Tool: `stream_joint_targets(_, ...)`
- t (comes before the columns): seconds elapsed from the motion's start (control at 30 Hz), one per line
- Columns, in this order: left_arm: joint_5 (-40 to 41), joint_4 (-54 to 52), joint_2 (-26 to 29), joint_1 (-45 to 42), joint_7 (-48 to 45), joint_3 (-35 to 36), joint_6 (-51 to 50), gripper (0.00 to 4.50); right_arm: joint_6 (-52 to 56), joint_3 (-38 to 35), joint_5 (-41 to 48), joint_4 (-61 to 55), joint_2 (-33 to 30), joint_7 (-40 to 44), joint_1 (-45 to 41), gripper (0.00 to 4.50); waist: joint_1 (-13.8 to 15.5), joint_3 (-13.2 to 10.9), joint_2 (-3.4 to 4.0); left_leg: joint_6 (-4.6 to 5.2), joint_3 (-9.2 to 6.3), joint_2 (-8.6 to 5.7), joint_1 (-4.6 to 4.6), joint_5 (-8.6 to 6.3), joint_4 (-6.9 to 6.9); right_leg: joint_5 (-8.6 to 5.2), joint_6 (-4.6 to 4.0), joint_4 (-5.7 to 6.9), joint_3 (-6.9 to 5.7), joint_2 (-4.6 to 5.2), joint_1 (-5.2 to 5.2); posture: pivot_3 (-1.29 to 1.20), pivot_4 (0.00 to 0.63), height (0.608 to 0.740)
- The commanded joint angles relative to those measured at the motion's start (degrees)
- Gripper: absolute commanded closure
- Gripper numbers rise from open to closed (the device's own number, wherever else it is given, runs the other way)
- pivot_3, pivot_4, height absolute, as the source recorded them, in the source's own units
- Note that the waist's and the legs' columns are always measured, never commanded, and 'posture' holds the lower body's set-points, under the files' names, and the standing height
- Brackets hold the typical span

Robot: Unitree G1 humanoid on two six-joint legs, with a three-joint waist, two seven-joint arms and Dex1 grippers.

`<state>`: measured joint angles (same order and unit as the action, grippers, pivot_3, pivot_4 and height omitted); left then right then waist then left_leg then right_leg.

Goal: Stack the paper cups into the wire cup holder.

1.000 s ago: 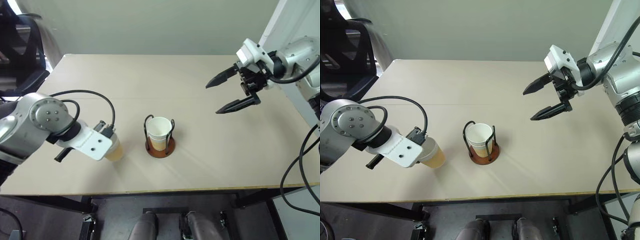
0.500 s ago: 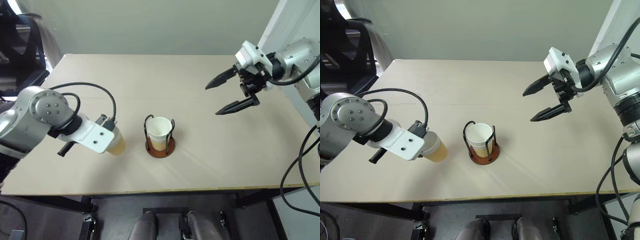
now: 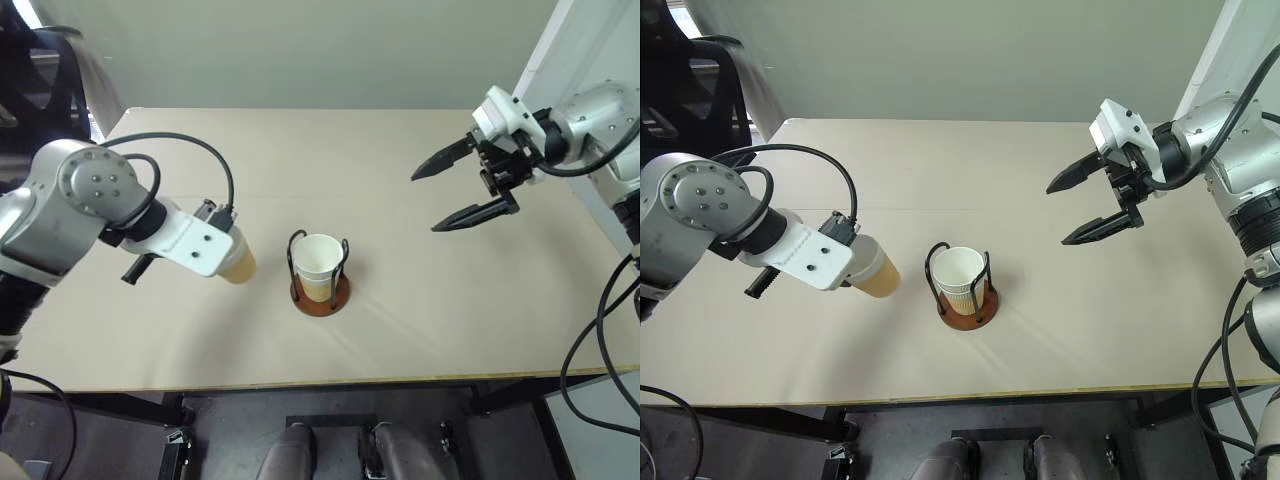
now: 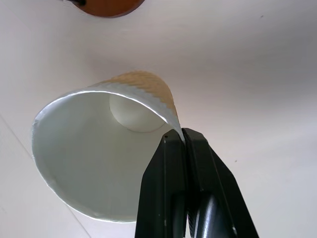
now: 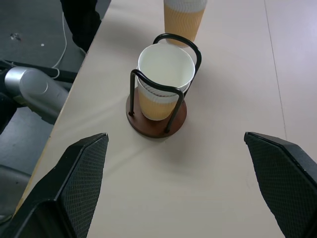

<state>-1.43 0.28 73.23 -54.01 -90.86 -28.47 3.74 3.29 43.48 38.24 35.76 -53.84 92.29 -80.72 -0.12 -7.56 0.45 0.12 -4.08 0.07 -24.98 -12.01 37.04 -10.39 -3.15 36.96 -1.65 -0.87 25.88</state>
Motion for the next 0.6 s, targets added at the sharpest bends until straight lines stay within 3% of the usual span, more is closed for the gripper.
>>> stream_joint_targets(0.03,0.97,-1.17,1.43,0.31,-1.64,0.42,-0.01,4.47,0.06,-3.95,0.87,1.68,1.23,0.21,-3.64,0.00,-0.01,0.00,0.00,0.00,0.00,0.00,0.00,0.00,0.00,0.00,0.00,0.00,0.00,0.00,0.00,0.00,0.150,0.740)
stream_joint_targets(0.6,0.84,0.48,1.41,-2.01,-1.64,-0.46,0.34,4.47,-0.27,-5.99,-0.11,4.11,3.19,0.21,-5.67,0.00,0.04,0.00,0.00,0.01,0.00,-0.01,-0.02,0.01,0.01,-0.20,-0.32,0.00,0.00,0.01,0.00,0.00,0.150,0.740)
